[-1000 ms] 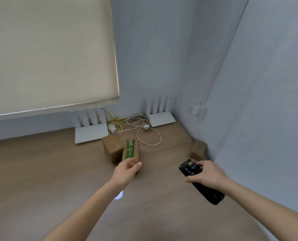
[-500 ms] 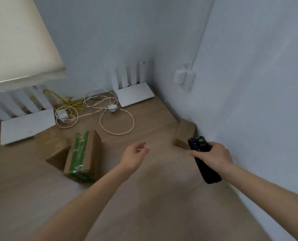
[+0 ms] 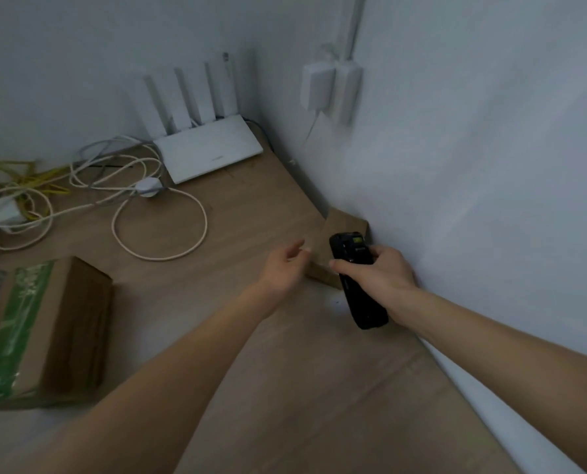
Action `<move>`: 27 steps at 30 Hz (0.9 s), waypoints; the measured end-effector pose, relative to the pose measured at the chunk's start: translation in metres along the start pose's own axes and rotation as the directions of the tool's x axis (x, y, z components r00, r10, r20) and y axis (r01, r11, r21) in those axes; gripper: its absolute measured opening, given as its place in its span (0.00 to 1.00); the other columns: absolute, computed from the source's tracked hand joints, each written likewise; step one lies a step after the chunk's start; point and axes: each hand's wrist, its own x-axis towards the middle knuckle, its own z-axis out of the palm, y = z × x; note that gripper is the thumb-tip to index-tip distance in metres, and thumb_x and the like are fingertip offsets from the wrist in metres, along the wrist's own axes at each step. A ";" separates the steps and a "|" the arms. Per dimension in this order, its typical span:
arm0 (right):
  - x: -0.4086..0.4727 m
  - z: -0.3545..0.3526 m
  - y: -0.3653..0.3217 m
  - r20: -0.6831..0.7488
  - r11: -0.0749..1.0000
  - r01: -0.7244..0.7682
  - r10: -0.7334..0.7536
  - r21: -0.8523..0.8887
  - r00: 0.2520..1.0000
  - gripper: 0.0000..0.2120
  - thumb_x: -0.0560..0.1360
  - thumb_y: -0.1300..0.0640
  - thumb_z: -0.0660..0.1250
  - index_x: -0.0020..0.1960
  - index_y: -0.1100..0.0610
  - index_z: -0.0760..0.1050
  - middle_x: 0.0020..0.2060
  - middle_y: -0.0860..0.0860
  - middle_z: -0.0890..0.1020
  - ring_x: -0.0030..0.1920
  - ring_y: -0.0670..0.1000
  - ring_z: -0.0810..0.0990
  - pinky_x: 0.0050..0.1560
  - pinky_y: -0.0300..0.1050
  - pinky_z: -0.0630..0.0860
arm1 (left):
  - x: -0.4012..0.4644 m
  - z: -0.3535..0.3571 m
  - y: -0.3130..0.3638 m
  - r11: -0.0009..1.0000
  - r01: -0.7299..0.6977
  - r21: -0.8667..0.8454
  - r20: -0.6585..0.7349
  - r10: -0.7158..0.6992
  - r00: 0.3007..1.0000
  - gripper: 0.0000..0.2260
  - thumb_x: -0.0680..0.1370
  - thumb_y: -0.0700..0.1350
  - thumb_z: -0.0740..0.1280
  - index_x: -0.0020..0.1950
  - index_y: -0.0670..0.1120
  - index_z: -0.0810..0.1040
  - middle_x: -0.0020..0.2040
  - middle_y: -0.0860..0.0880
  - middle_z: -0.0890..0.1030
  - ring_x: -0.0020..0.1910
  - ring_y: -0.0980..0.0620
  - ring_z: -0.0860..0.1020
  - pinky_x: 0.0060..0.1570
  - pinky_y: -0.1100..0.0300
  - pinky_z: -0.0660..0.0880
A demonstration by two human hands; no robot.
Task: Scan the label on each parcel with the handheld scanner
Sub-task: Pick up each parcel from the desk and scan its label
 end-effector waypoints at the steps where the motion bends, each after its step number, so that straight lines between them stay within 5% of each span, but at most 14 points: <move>1: 0.000 0.002 0.001 0.002 1.000 0.010 -0.010 0.001 1.000 0.25 0.65 0.43 0.83 0.58 0.45 0.79 0.46 0.47 0.83 0.44 0.49 0.83 0.46 0.43 0.79 | 0.000 0.003 0.000 1.000 -0.002 0.015 0.000 0.002 1.000 0.18 0.85 0.45 0.61 0.73 0.41 0.73 0.65 0.49 0.76 0.62 0.55 0.73 0.52 0.73 0.66; 3: -0.002 0.007 0.004 0.008 1.000 0.024 -0.024 0.003 1.000 0.22 0.66 0.44 0.83 0.55 0.45 0.78 0.46 0.47 0.83 0.45 0.50 0.82 0.47 0.42 0.77 | -0.001 0.006 -0.003 1.000 -0.006 0.028 -0.012 0.006 1.000 0.15 0.85 0.42 0.61 0.70 0.38 0.76 0.63 0.45 0.79 0.61 0.52 0.74 0.47 0.73 0.66; 9: -0.022 0.006 -0.002 0.031 0.999 0.047 -0.048 0.026 0.998 0.28 0.65 0.43 0.84 0.62 0.49 0.81 0.48 0.47 0.82 0.48 0.50 0.81 0.50 0.42 0.77 | -0.019 -0.007 -0.001 0.996 0.060 -0.066 -0.063 -0.064 0.996 0.15 0.83 0.41 0.66 0.68 0.38 0.77 0.59 0.43 0.81 0.55 0.51 0.77 0.58 0.59 0.74; 15: -0.062 -0.001 -0.029 0.041 0.989 0.139 -0.141 0.049 0.989 0.34 0.62 0.39 0.84 0.65 0.48 0.79 0.51 0.46 0.83 0.53 0.52 0.84 0.59 0.52 0.81 | -0.069 -0.040 0.020 0.978 0.069 -0.199 -0.044 -0.079 0.996 0.28 0.77 0.39 0.73 0.75 0.38 0.69 0.58 0.43 0.81 0.56 0.46 0.81 0.60 0.53 0.79; 20: -0.116 -0.011 -0.065 0.072 0.963 0.220 -0.234 0.158 0.970 0.27 0.64 0.42 0.84 0.58 0.46 0.77 0.50 0.45 0.83 0.51 0.51 0.84 0.57 0.52 0.83 | -0.137 -0.078 0.049 0.983 -0.079 -0.165 -0.053 0.071 0.996 0.13 0.76 0.38 0.73 0.61 0.43 0.83 0.45 0.50 0.84 0.45 0.55 0.83 0.49 0.64 0.80; 22: -0.143 -0.015 -0.079 0.090 0.948 0.246 -0.268 0.202 0.959 0.27 0.65 0.43 0.84 0.59 0.49 0.80 0.50 0.46 0.85 0.51 0.50 0.85 0.54 0.51 0.83 | -0.167 -0.092 0.056 0.976 -0.125 -0.176 -0.052 0.117 0.992 0.11 0.76 0.37 0.72 0.57 0.48 0.84 0.42 0.50 0.84 0.44 0.53 0.82 0.50 0.61 0.79; 27: -0.214 -0.016 -0.102 0.126 0.916 0.312 -0.351 0.250 0.928 0.29 0.62 0.40 0.83 0.59 0.49 0.83 0.48 0.45 0.87 0.49 0.48 0.86 0.53 0.50 0.84 | -0.232 -0.125 0.065 0.935 -0.166 -0.314 -0.082 0.147 0.986 0.17 0.78 0.45 0.73 0.66 0.51 0.76 0.57 0.48 0.83 0.56 0.49 0.83 0.55 0.50 0.82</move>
